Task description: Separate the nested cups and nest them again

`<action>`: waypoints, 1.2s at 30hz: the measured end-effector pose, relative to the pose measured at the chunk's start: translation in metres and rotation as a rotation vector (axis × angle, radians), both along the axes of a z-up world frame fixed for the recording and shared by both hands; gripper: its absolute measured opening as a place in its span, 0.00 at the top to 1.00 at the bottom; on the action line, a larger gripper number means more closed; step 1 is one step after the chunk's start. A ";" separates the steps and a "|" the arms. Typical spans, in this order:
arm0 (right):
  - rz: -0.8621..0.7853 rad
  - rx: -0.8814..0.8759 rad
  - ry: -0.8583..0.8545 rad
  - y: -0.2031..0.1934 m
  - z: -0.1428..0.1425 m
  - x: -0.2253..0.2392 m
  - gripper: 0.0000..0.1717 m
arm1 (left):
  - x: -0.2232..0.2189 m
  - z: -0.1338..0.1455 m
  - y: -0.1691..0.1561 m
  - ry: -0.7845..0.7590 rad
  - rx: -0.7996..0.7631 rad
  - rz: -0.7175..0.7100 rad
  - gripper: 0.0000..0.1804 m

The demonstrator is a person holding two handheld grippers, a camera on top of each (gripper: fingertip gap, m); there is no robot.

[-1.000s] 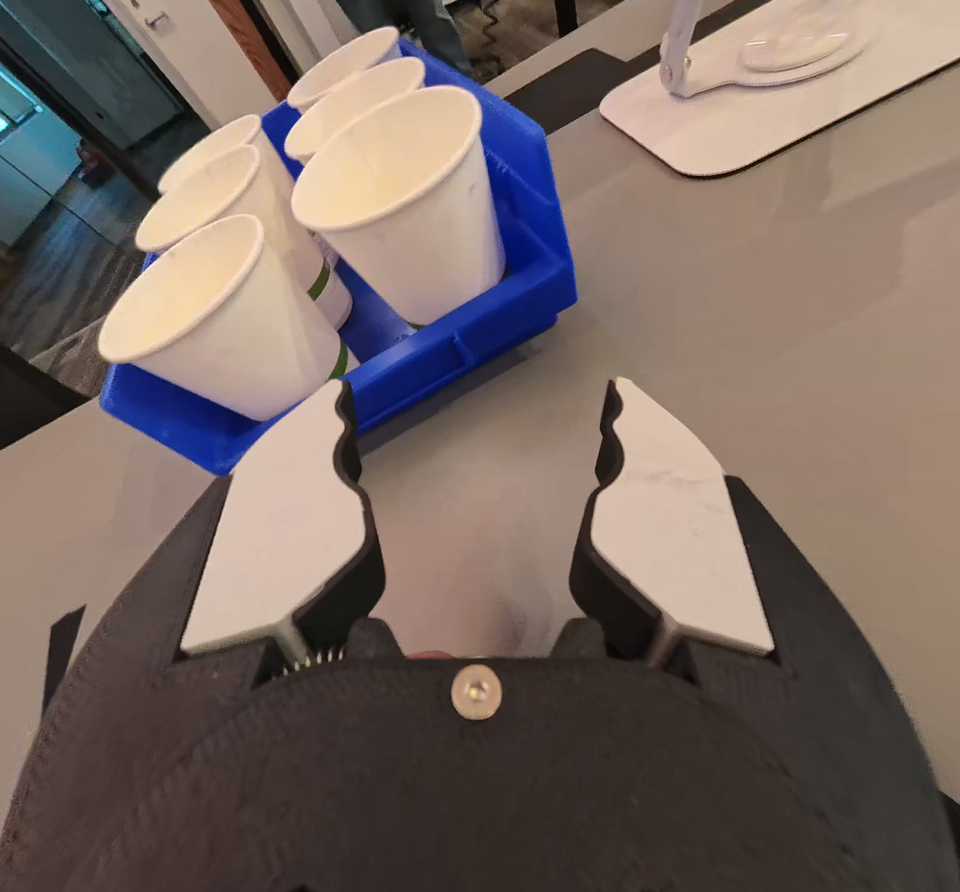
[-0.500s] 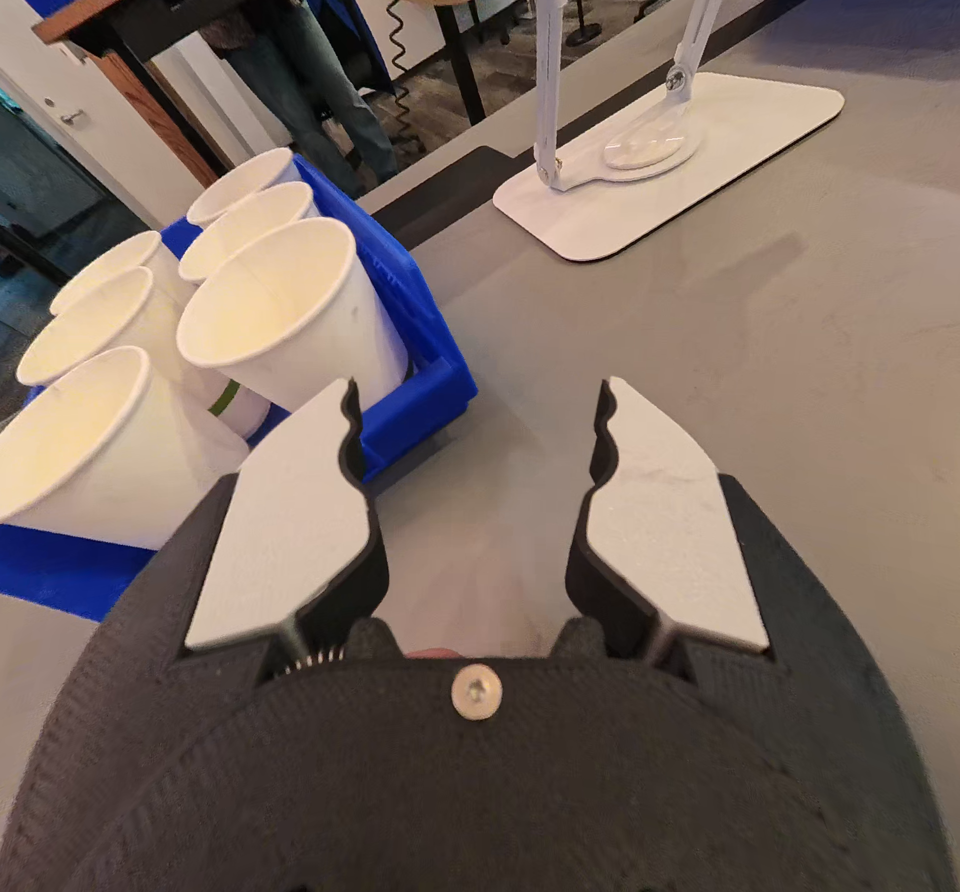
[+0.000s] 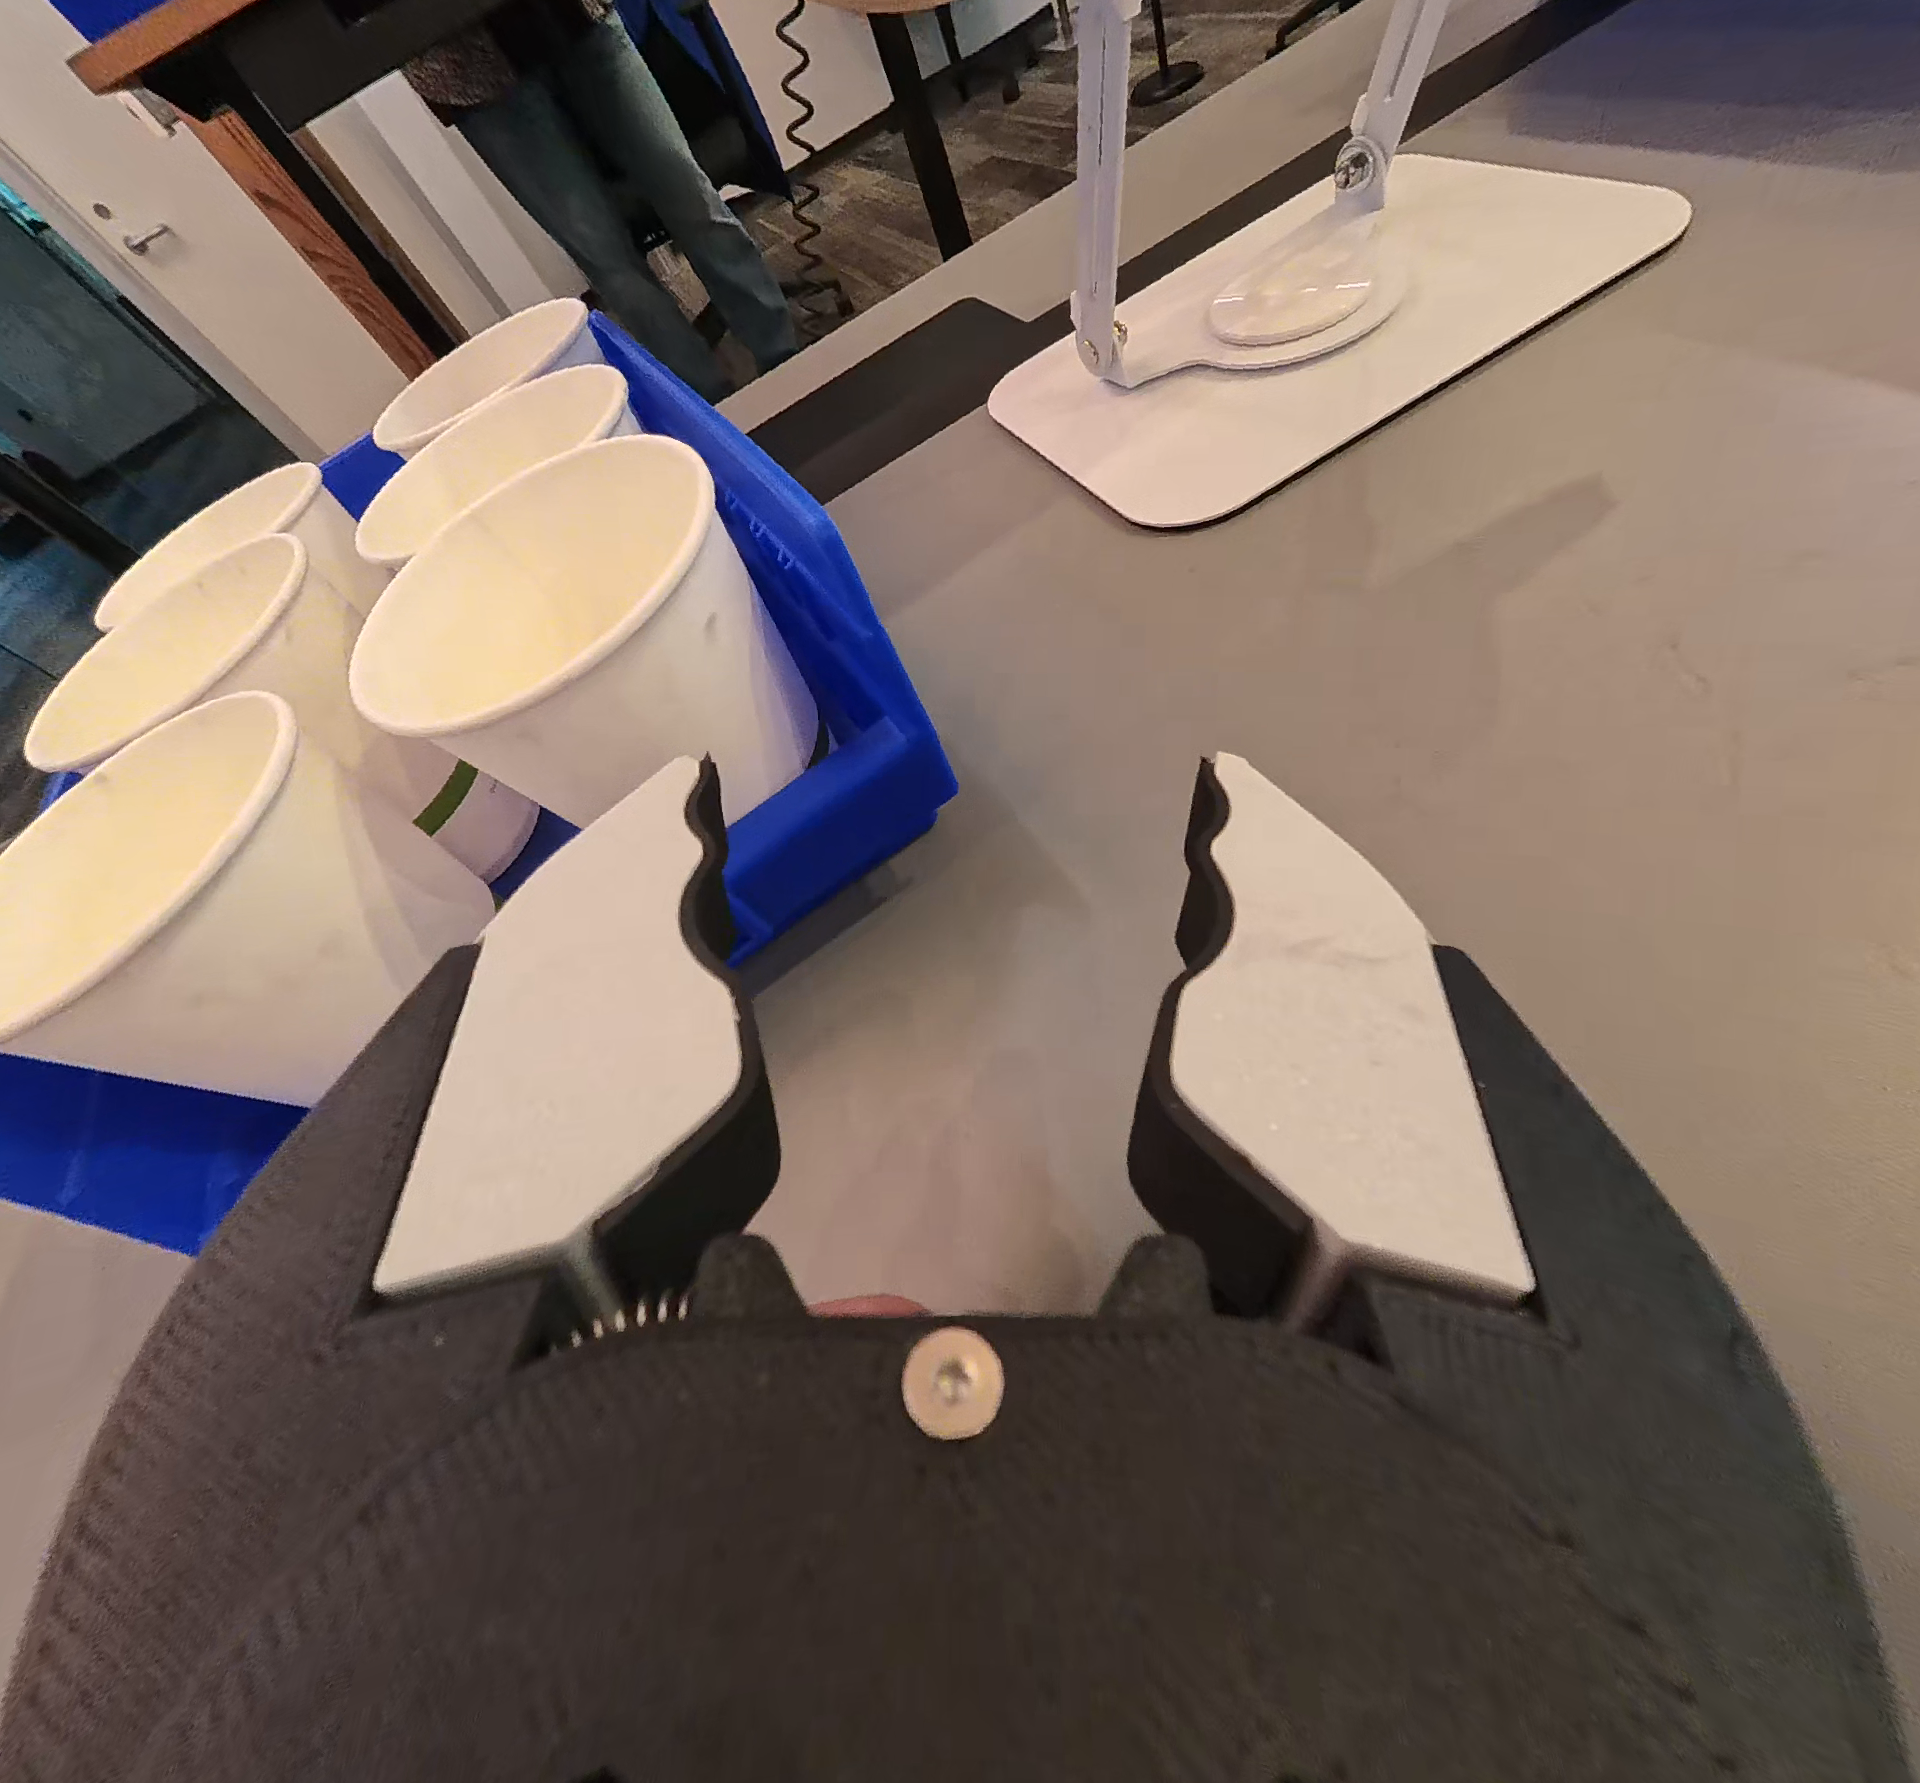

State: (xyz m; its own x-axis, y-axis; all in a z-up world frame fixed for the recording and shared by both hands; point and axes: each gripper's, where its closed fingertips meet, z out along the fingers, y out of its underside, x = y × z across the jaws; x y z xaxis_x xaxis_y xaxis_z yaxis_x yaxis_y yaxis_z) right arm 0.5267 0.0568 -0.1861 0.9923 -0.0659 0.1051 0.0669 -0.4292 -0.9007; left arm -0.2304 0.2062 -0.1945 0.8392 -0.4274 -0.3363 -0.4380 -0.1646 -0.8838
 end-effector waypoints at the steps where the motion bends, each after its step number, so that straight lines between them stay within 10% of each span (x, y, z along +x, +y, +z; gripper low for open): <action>1: -0.001 -0.010 0.020 -0.001 -0.007 0.004 0.17 | 0.000 0.000 0.000 -0.001 -0.002 0.001 0.53; 36: 0.089 -0.422 -0.146 -0.010 -0.080 -0.007 0.14 | -0.002 -0.003 0.006 -0.039 -0.015 0.002 0.53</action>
State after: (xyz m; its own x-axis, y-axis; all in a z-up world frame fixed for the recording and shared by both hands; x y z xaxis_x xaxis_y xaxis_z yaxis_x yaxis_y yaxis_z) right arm 0.5198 0.0473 -0.2660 0.9649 0.0972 0.2438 0.2333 -0.7437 -0.6265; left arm -0.2329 0.2117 -0.1974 0.8526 -0.4304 -0.2963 -0.4025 -0.1792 -0.8977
